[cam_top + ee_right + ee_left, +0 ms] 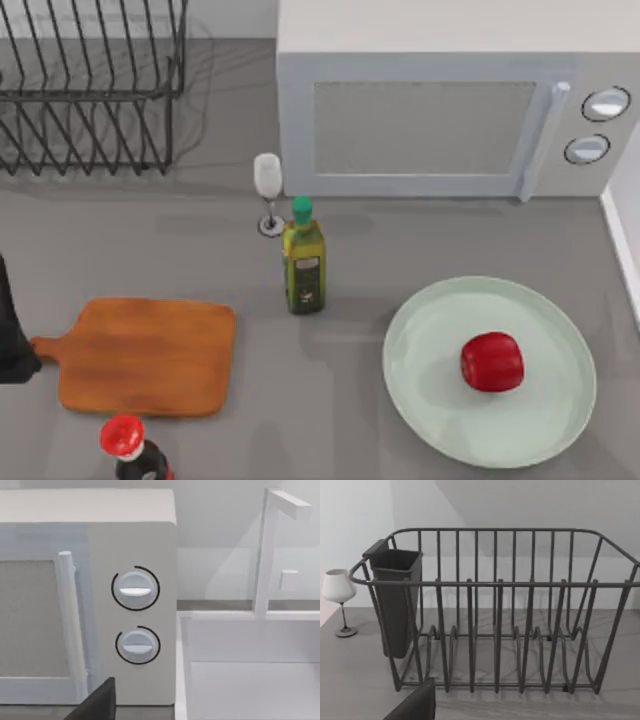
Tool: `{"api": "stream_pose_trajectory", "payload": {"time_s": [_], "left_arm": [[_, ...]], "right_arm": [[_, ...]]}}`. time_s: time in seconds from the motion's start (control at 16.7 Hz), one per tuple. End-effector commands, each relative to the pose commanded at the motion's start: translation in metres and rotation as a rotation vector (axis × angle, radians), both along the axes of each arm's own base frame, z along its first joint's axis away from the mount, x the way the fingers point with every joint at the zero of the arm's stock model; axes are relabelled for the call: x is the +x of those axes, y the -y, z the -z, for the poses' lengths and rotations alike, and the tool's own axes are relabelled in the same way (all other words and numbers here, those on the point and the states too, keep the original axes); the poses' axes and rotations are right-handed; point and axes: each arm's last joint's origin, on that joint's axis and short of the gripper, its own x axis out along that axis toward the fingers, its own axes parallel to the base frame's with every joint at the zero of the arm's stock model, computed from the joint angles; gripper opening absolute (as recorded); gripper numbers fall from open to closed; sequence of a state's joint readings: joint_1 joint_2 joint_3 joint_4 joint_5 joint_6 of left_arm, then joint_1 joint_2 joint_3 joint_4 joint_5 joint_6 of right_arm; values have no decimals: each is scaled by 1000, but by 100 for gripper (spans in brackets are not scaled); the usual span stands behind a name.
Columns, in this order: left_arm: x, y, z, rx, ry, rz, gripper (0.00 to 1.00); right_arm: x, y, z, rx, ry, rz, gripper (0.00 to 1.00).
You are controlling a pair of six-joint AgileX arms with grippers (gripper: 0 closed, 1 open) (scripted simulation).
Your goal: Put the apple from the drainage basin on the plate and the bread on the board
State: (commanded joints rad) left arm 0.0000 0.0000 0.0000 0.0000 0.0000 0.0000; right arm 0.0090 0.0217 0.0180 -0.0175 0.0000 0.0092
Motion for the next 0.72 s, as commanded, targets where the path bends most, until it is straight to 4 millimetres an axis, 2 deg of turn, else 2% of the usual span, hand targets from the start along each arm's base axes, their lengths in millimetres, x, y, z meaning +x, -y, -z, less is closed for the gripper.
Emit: {"api": "stream_pose_trajectory", "payload": {"time_s": [0.48,0.72], "left_arm": [[0,0,-1,2,-8,-1,100],[4,-2,-19,30,-116,-18,100]], "right_arm": [[0,1,3,-9,21,9,100],[0,1,3,-9,21,9,100]]}}
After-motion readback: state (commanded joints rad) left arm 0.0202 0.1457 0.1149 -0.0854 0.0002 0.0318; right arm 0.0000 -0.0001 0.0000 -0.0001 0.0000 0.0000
